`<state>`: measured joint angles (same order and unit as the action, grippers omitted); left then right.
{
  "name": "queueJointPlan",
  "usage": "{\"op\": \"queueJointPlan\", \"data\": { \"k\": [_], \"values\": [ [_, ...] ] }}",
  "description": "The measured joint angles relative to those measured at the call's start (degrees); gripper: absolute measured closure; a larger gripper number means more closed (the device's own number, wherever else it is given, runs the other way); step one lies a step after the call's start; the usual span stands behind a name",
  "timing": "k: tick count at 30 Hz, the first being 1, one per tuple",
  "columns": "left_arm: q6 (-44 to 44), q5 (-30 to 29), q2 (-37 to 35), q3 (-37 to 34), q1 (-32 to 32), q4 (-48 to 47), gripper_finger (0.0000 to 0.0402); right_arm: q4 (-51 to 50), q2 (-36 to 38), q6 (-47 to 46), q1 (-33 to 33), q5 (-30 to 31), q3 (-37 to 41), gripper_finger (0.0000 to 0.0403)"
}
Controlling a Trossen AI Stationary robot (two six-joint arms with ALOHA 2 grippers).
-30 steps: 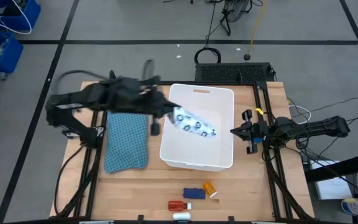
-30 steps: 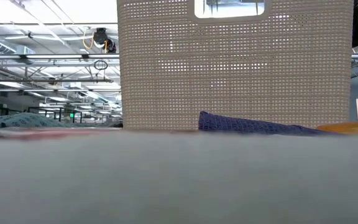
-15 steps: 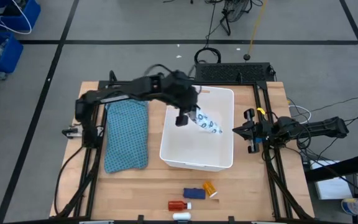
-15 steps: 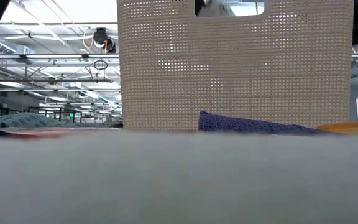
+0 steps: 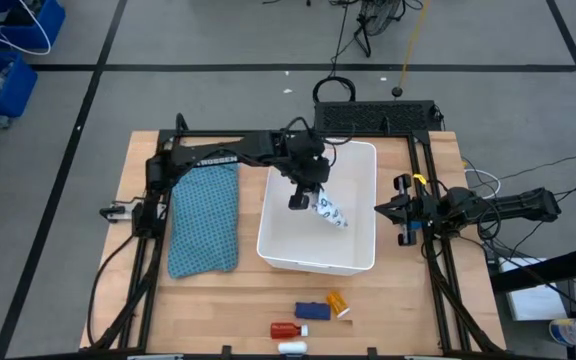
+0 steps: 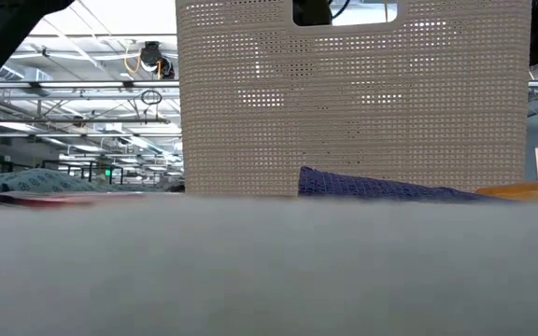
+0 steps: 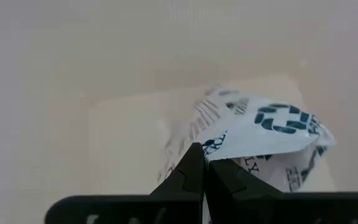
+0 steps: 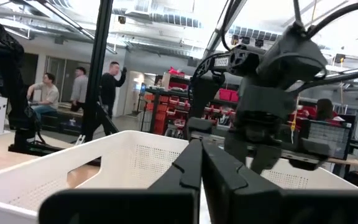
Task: Pick & place medical supplies in basket/bin
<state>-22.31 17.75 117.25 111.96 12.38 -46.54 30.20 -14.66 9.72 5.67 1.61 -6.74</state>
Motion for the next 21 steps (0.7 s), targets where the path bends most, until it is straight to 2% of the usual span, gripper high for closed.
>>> {"op": "queueJointPlan", "data": {
  "k": [8, 21],
  "values": [
    [-0.59, 0.81, -0.11, -0.58, 0.02, 0.17, 0.0401, 0.02, 0.00, 1.93, 0.00, 0.12, 0.00, 0.0403],
    [-3.18, -0.34, -0.13, -12.25, -0.90, 6.38, 0.0401, -0.02, 0.00, 2.23, 0.00, 0.20, 0.00, 0.0403]
  ]
}}
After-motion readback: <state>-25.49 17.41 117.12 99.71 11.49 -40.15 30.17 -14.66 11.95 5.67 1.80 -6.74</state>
